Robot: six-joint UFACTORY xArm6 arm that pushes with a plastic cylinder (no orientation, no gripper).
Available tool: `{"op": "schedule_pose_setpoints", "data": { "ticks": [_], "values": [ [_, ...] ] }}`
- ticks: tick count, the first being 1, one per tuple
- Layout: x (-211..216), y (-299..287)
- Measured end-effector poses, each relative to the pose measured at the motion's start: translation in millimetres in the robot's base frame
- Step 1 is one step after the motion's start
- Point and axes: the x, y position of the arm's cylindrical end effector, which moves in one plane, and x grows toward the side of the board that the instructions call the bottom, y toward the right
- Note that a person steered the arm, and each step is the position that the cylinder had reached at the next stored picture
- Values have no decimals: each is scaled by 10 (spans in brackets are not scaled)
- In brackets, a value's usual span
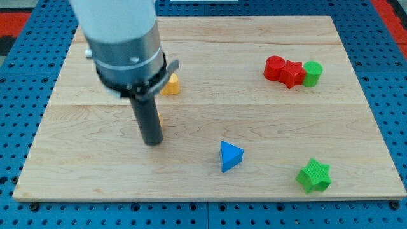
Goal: Push the blue triangle into the yellow hexagon
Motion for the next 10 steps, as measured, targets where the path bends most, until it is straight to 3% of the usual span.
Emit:
{"op": "schedule_pose_setpoints", "data": {
  "ticks": [1,2,3,4,5,7,10],
  "values": [
    [-549,-3],
    [-396,392],
    [-316,1413],
    [175,2068],
    [710,1795],
    [290,163],
    [-216,634]
  ]
}}
